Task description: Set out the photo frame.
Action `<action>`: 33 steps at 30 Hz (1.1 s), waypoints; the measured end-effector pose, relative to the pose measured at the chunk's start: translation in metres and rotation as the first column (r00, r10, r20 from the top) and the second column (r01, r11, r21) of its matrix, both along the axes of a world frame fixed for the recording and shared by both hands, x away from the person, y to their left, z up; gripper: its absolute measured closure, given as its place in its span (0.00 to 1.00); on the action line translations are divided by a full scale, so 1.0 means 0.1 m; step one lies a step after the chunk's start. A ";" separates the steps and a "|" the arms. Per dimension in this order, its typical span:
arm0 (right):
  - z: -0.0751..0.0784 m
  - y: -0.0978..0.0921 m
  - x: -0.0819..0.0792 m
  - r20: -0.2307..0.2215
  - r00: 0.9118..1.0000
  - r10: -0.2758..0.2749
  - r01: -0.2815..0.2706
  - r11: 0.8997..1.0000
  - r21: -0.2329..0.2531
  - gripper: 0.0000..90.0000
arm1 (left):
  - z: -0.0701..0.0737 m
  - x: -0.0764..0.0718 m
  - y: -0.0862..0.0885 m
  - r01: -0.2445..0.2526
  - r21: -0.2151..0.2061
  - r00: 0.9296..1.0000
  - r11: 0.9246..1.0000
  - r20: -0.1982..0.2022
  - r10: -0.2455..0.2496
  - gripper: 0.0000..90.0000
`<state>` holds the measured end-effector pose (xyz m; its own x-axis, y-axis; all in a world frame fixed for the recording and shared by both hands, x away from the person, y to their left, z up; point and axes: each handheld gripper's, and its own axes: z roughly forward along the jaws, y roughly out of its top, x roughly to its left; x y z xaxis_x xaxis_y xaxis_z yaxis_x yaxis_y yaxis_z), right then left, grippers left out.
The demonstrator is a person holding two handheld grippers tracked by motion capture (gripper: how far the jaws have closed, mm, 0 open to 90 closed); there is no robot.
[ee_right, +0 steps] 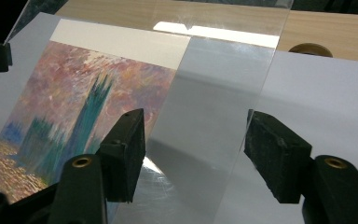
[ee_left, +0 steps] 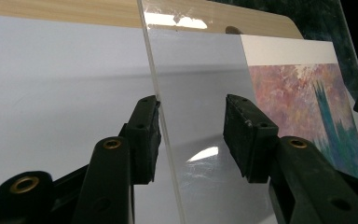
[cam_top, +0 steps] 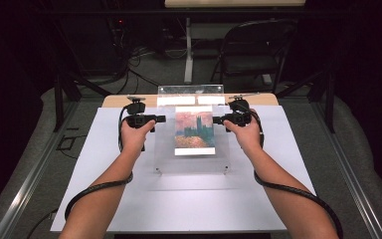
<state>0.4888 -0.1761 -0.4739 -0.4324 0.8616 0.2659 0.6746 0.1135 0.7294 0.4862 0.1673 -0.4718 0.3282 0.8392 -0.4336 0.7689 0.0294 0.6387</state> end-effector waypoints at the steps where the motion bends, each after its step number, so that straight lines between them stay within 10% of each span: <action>1: 0.02 -0.01 -0.01 0.005 1.000 0.002 -0.002 1.000 -0.002 0.44 | 0.01 -0.01 0.00 0.002 0.003 1.000 1.000 0.003 -0.002 0.63; 33: 0.48 -0.09 -0.72 0.148 0.988 0.036 -0.028 0.998 -0.055 0.65 | 0.44 -0.70 0.09 0.054 0.031 0.986 0.998 0.156 -0.058 0.77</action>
<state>0.4169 -0.1855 -0.4264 -0.4912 0.8579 0.1508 0.5543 0.1743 0.8138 0.4163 0.1763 -0.4276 0.4374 0.8280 -0.3510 0.6590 -0.0295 0.7516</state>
